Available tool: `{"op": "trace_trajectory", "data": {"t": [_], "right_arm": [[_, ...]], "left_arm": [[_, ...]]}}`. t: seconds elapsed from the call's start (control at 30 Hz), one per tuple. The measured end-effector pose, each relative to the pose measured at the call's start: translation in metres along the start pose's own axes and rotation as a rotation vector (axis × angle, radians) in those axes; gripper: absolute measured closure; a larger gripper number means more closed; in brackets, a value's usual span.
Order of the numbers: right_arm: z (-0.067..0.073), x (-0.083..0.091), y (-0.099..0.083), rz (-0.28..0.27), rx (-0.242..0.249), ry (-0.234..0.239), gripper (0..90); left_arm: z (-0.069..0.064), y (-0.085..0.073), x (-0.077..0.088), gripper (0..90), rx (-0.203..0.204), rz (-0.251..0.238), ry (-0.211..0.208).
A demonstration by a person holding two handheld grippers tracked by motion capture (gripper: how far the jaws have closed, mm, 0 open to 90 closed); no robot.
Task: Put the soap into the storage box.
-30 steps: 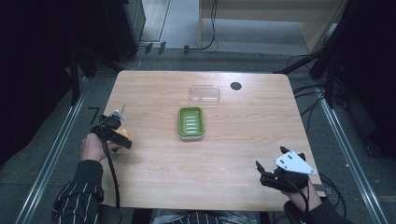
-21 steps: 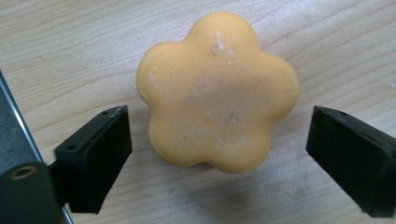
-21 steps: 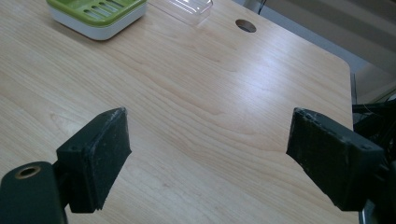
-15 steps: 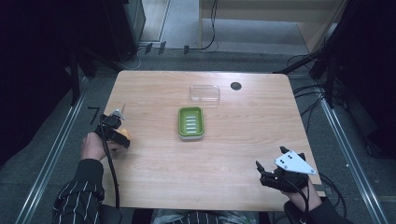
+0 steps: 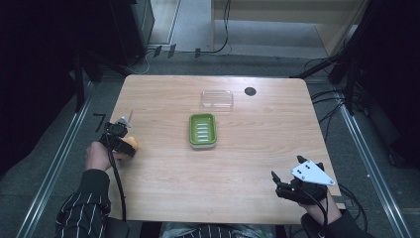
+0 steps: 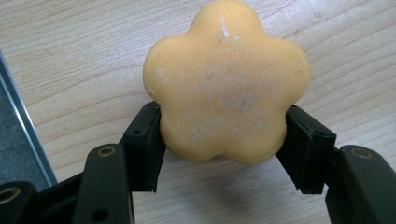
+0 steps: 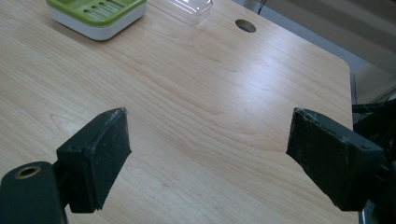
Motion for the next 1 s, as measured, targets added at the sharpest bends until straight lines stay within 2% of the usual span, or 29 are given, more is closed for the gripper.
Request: {"op": "trace_trajectory", "data": {"t": [0.3,0.6,1.0], "right_arm": [[0.000,0.000,0.000,-0.001,-0.001,0.000,13.7],[0.000,0.001,0.000,-0.003,-0.002,0.002,13.7],[0.000,0.000,0.000,-0.003,-0.001,0.001,13.7]], "left_arm": [[0.000,-0.001,0.001,39.4,-0.021,-0.003,0.001],[0.001,-0.004,0.008,39.4,-0.029,-0.005,-0.010],[-0.012,-0.001,0.019,39.4,-0.084,-0.005,-0.007]]}}
Point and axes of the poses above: each handheld gripper's, and its own axes: x roughly backward along the jaws, y roughly out of its top, z roughly to its left, the point moved 4 cm from there along -x, roughly forward along the jaws, and after that the axes turned 3 degrees about z, right-handed, at the moved point
